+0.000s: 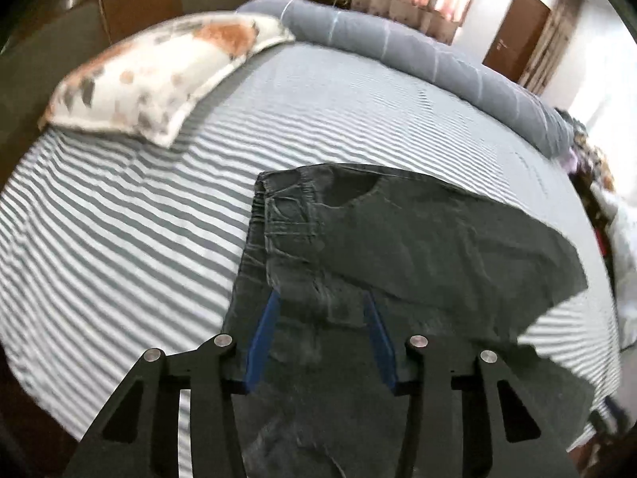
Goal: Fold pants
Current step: 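Grasp the jeans waistband with the left gripper while the right gripper grasps the waistband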
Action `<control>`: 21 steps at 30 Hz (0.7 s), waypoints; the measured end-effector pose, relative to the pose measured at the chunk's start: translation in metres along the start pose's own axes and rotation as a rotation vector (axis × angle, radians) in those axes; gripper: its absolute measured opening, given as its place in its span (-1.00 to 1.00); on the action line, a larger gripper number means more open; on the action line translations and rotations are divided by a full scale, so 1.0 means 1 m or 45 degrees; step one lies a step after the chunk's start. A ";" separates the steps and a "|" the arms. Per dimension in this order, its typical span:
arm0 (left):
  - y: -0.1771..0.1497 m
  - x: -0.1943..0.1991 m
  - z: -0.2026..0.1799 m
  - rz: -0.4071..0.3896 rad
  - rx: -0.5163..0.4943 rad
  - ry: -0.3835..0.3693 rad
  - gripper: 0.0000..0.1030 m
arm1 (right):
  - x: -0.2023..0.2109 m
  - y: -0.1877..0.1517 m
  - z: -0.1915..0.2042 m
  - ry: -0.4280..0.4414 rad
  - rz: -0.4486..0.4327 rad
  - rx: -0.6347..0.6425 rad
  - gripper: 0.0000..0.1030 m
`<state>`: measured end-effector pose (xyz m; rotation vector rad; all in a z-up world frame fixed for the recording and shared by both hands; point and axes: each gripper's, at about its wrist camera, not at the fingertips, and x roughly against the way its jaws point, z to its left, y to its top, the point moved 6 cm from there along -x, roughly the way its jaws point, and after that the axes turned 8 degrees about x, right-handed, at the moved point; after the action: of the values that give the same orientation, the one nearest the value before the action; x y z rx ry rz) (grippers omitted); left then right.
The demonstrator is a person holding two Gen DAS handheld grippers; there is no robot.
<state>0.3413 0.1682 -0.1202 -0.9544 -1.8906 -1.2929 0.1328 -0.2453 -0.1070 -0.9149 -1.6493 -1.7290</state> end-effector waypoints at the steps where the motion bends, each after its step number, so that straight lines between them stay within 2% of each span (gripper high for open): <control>1: 0.006 -0.008 0.006 0.019 0.029 -0.033 -0.12 | -0.005 0.003 0.001 0.009 0.005 -0.002 0.99; 5: 0.029 -0.044 0.028 0.089 0.169 -0.136 -0.16 | -0.031 0.030 0.014 0.058 0.018 -0.013 0.99; 8: 0.040 -0.066 0.040 0.130 0.255 -0.156 -0.27 | -0.045 0.046 0.026 0.063 0.005 0.013 0.99; 13: 0.043 -0.088 0.049 0.185 0.326 -0.248 -0.34 | -0.071 0.064 0.048 0.077 0.008 0.074 0.99; 18: 0.051 -0.108 0.055 0.199 0.365 -0.229 -0.34 | -0.096 0.070 0.065 0.101 0.033 0.109 0.99; 21: 0.063 -0.117 0.059 0.183 0.408 -0.264 -0.34 | -0.106 0.073 0.074 0.116 0.044 0.129 0.99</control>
<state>0.4493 0.2154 -0.2043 -1.0612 -2.0647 -0.8016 0.2610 -0.1823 -0.1480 -0.8013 -1.6367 -1.6241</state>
